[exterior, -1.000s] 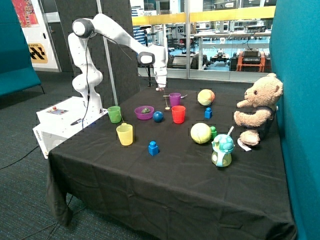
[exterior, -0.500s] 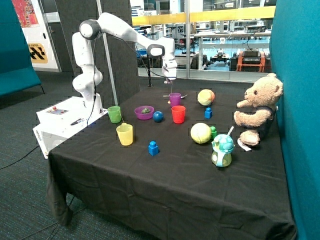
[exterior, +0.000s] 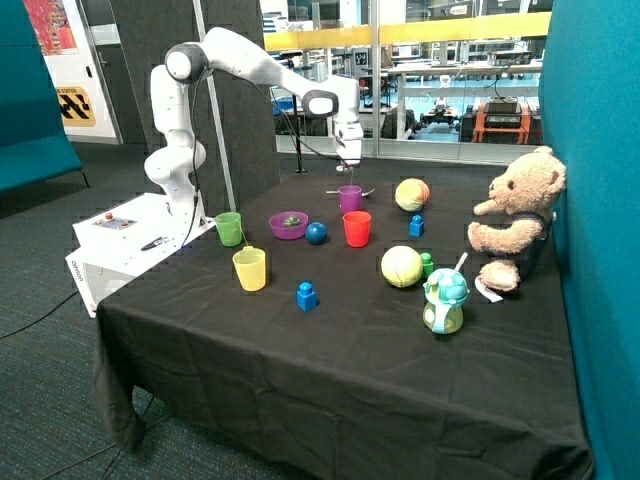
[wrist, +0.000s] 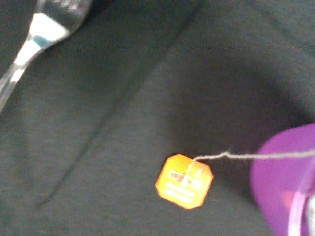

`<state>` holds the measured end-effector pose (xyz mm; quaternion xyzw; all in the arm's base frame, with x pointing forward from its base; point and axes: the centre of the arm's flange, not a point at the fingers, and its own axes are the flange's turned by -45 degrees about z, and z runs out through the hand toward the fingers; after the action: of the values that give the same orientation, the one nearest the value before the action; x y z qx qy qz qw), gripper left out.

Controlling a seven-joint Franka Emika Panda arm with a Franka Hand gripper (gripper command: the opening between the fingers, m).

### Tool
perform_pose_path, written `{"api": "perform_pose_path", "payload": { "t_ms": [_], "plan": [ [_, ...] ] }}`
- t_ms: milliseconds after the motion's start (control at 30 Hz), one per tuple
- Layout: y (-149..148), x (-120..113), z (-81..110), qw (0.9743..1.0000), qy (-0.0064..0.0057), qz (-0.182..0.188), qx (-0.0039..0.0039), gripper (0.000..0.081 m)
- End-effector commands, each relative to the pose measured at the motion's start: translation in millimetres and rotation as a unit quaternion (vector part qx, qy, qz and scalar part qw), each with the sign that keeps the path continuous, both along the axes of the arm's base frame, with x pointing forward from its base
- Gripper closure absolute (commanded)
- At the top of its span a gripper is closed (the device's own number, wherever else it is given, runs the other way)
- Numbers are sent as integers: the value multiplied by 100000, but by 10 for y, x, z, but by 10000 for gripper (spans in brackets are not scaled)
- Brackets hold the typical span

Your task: Prepare two cups of tea

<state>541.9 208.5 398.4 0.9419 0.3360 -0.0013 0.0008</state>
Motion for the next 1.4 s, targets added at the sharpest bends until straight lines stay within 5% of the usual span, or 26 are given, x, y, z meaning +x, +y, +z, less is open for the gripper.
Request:
{"api": "perform_pose_path", "payload": {
  "t_ms": [0,967,1233,1367],
  "plan": [
    [-326,247,-63,99970,-97,-2435,112,808],
    [-284,320,-411,99983,-96,-1859,112,808],
    [-344,332,-417,99969,-97,-2468,112,389],
    [-368,329,-408,99968,-97,-2542,112,303]
  ]
}}
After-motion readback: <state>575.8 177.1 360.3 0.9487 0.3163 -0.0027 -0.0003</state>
